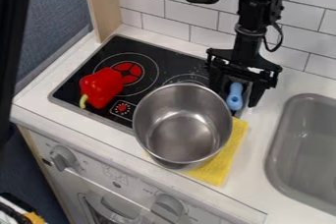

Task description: Move the blue spoon to the upper right side of the right burner

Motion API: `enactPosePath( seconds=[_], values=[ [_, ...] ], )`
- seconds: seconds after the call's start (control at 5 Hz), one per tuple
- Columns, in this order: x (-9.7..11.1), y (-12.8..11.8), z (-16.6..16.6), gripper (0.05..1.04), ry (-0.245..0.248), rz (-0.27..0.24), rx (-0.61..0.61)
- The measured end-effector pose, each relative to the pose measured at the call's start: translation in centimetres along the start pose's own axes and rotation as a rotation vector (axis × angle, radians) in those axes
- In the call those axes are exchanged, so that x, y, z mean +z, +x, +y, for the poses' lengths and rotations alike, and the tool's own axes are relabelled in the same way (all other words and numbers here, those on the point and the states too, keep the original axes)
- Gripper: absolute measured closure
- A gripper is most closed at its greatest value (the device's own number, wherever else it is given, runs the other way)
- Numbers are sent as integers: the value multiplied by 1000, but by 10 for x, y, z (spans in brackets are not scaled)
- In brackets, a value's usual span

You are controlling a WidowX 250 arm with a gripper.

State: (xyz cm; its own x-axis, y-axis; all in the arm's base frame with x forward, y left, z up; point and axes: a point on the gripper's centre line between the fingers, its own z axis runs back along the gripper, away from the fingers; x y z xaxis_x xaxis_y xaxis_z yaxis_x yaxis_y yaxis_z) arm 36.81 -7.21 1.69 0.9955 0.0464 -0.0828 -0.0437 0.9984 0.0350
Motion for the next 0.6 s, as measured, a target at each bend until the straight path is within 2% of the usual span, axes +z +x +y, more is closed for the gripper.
enactPosePath(
  seconds=[0.2, 0.4, 0.6],
  values=[
    [35, 3, 3, 83, -17, -87, -5],
    [58, -2, 6, 83, -20, -145, -13],
    [63, -3, 6, 83, -28, -155, -31]
  ],
)
